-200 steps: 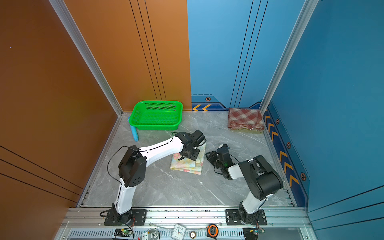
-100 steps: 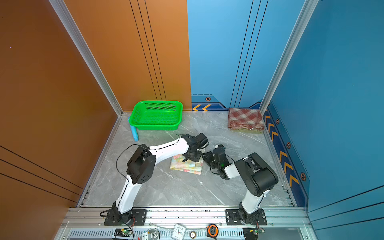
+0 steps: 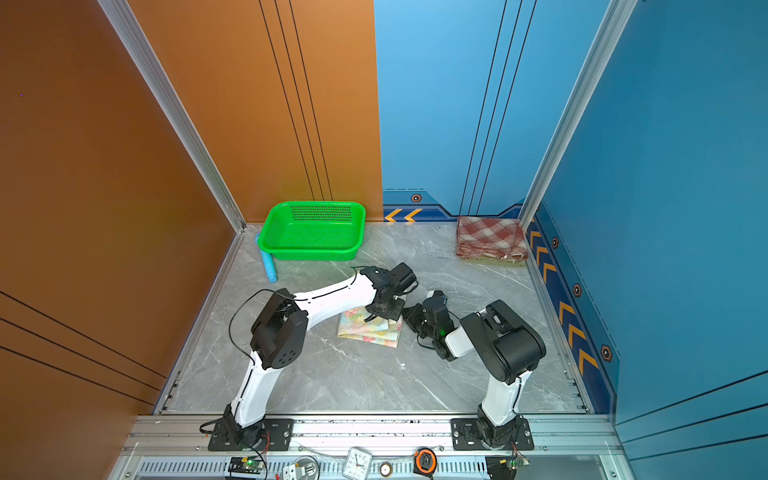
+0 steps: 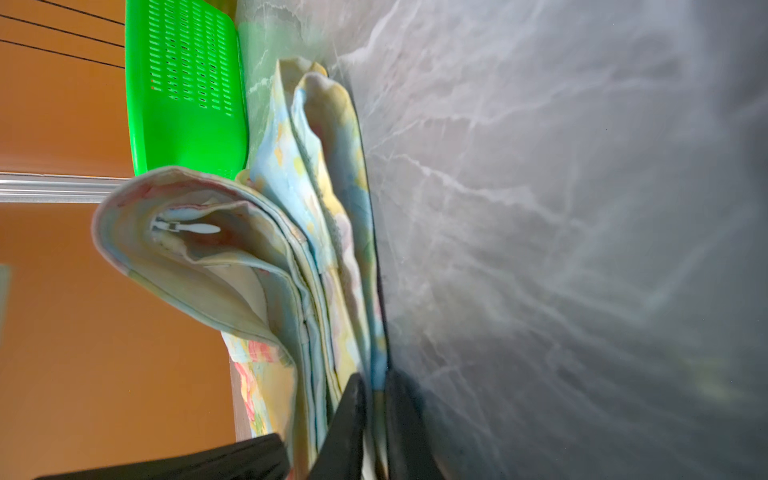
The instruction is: Fold and stack the skirts
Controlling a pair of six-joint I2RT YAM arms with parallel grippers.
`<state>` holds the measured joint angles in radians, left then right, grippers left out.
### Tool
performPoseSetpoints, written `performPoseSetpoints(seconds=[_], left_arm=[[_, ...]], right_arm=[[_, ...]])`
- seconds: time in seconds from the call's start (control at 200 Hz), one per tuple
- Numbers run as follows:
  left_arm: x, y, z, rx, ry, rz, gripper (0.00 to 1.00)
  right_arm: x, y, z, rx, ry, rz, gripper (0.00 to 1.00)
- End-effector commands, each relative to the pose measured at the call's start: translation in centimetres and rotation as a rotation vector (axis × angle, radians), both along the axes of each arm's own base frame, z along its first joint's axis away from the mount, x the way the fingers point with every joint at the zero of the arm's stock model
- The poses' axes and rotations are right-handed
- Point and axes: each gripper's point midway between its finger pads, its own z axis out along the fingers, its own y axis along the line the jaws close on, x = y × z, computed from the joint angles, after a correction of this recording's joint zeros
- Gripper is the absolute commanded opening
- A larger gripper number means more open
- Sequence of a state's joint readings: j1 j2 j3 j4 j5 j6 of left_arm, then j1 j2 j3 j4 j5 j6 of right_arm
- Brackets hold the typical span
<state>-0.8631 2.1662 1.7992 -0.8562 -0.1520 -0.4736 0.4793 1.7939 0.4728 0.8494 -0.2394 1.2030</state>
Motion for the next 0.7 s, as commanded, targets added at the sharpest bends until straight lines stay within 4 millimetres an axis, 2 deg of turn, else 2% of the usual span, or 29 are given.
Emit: performPoseSetpoints(seconds=[0.0, 0.135, 0.416, 0.541, 0.616, 0.696], left_arm=[[0.9, -0.9, 3.8, -0.068, -0.064, 0.016, 0.00], [1.3, -1.2, 3.2, -0.069, -0.054, 0.025, 0.00], [2.0, -1.5, 0.0, -0.042, -0.021, 0.051, 0.00], [2.1, -1.7, -0.8, -0.048, -0.010, 0.063, 0.09], [2.1, -1.8, -1.1, -0.048, -0.008, 0.067, 0.19], [2.2, -1.8, -1.2, -0.051, -0.007, 0.072, 0.25]], right_arm=[[-2.8, -0.8, -4.4, -0.078, 0.158, 0.013, 0.13], [-2.9, -0.7, -4.5, -0.078, 0.160, 0.018, 0.13], [-3.2, -0.1, -4.6, -0.074, 0.161, 0.028, 0.14], [-3.2, 0.1, -4.6, -0.067, 0.161, 0.029, 0.14], [-3.3, 0.1, -4.7, -0.066, 0.164, 0.030, 0.14], [-3.4, 0.2, -4.8, -0.064, 0.165, 0.031, 0.14]])
